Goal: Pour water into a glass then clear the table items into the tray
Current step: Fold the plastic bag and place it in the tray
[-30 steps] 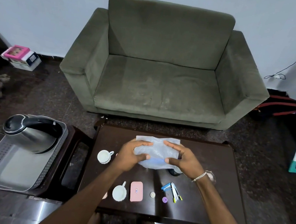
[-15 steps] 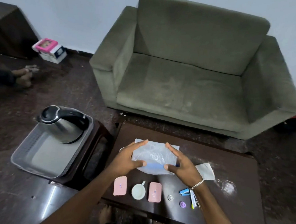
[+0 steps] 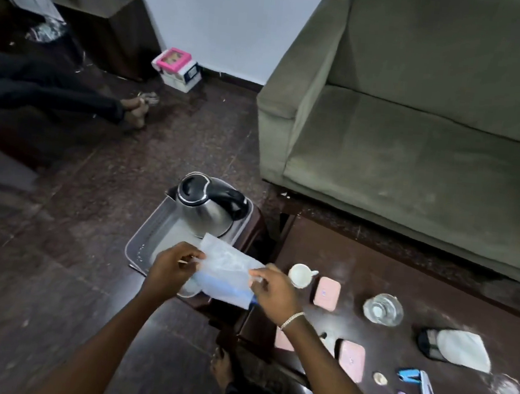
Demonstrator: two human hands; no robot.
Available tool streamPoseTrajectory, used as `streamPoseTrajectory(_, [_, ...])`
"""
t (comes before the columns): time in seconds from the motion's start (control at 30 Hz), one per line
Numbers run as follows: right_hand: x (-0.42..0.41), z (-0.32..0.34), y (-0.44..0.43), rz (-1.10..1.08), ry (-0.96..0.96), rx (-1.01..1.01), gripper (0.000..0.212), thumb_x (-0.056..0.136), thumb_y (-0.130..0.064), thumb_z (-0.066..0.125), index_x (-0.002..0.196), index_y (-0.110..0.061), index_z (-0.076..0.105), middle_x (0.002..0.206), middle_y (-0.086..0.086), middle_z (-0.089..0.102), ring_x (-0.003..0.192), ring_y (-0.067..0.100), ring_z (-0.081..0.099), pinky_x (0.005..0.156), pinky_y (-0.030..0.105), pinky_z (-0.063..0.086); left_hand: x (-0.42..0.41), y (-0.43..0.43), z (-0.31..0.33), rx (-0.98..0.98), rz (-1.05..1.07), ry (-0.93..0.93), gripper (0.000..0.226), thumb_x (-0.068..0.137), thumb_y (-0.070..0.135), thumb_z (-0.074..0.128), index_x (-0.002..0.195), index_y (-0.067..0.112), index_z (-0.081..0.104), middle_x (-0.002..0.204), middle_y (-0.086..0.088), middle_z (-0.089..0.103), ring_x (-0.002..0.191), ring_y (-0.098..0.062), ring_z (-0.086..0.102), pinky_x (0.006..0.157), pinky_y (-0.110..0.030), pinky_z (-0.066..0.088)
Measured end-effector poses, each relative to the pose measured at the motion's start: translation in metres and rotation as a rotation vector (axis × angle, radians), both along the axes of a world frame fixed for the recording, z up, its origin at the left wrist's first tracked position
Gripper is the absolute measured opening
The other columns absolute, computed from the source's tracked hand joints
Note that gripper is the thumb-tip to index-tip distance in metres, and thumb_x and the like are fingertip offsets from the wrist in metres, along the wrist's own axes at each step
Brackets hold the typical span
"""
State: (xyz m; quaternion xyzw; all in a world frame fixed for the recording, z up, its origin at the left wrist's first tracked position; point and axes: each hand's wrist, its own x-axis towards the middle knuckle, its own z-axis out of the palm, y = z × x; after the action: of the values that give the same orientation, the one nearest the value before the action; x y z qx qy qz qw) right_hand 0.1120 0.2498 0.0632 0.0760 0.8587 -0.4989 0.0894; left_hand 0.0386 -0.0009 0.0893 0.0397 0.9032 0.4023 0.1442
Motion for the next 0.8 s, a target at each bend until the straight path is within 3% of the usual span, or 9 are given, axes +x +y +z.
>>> streamPoseTrajectory(0.1, [-0.026, -0.015, -0.057, 0.183, -0.076, 0.214, 0.035, 0.095, -0.023, 0.055, 0.128, -0.022, 0.065, 0.125, -0.001, 0.061, 0.118, 0.023, 0.052, 0.095, 0.044, 0.045, -0.026, -0.046, -0.012, -0.120, 0.083, 0.001, 0.030, 0.083, -0.012, 0.070, 0.096, 0.014, 0.076, 0.103, -0.002, 0.074, 0.095, -0.021, 0.070, 0.082, -0.029, 0.053])
streamPoseTrajectory(0.17, [-0.042, -0.024, -0.092, 0.308, -0.106, 0.381, 0.042, 0.091, -0.022, 0.055, 0.132, -0.025, 0.060, 0.128, -0.001, 0.056, 0.120, 0.027, 0.044, 0.092, 0.048, 0.041, -0.044, -0.069, -0.023, -0.203, 0.095, 0.001, 0.026, 0.079, -0.009, 0.077, 0.099, 0.007, 0.077, 0.107, -0.008, 0.074, 0.101, -0.028, 0.069, 0.089, -0.031, 0.049])
streamPoseTrajectory(0.27, [-0.060, -0.035, -0.129, 0.422, -0.135, 0.548, 0.037, 0.085, -0.020, 0.060, 0.121, -0.019, 0.060, 0.126, 0.002, 0.054, 0.117, 0.033, 0.039, 0.089, 0.052, 0.034, -0.062, -0.089, -0.039, -0.334, 0.010, -0.025, 0.032, 0.074, 0.000, 0.086, 0.105, 0.002, 0.077, 0.115, -0.013, 0.073, 0.106, -0.035, 0.068, 0.094, -0.036, 0.048])
streamPoseTrajectory(0.43, [-0.084, -0.063, -0.160, 0.486, -0.147, 0.668, 0.026, 0.080, -0.016, 0.060, 0.105, -0.011, 0.064, 0.119, 0.007, 0.058, 0.115, 0.034, 0.042, 0.090, 0.051, 0.031, -0.084, -0.101, -0.075, -0.509, -0.118, -0.070, 0.044, 0.083, 0.012, 0.081, 0.125, 0.009, 0.069, 0.134, -0.006, 0.064, 0.124, -0.032, 0.058, 0.107, -0.040, 0.045])
streamPoseTrajectory(0.53, [-0.097, -0.075, -0.165, 0.506, -0.191, 0.692, 0.023, 0.079, -0.014, 0.062, 0.100, -0.009, 0.066, 0.116, 0.009, 0.057, 0.114, 0.034, 0.039, 0.090, 0.051, 0.028, -0.092, -0.103, -0.096, -0.630, -0.217, -0.098, 0.053, 0.087, 0.018, 0.078, 0.137, 0.015, 0.059, 0.143, -0.002, 0.055, 0.126, -0.031, 0.049, 0.106, -0.042, 0.045])
streamPoseTrajectory(0.63, [-0.105, -0.082, -0.170, 0.521, -0.240, 0.753, 0.019, 0.079, -0.020, 0.067, 0.095, -0.012, 0.073, 0.120, 0.010, 0.048, 0.114, 0.033, 0.035, 0.097, 0.053, 0.028, -0.091, -0.105, -0.112, -0.785, -0.282, -0.098, 0.054, 0.085, 0.019, 0.077, 0.134, 0.020, 0.056, 0.147, -0.008, 0.041, 0.125, -0.035, 0.041, 0.103, -0.048, 0.046])
streamPoseTrajectory(0.8, [-0.122, -0.088, -0.190, 0.487, -0.182, 0.791, 0.026, 0.094, -0.017, 0.051, 0.109, -0.012, 0.072, 0.128, 0.013, 0.047, 0.116, 0.036, 0.039, 0.098, 0.053, 0.034, -0.099, -0.097, -0.134, -0.738, -0.539, -0.140, 0.071, 0.081, 0.008, 0.072, 0.144, 0.024, 0.044, 0.139, -0.010, 0.041, 0.124, -0.036, 0.043, 0.104, -0.048, 0.044])
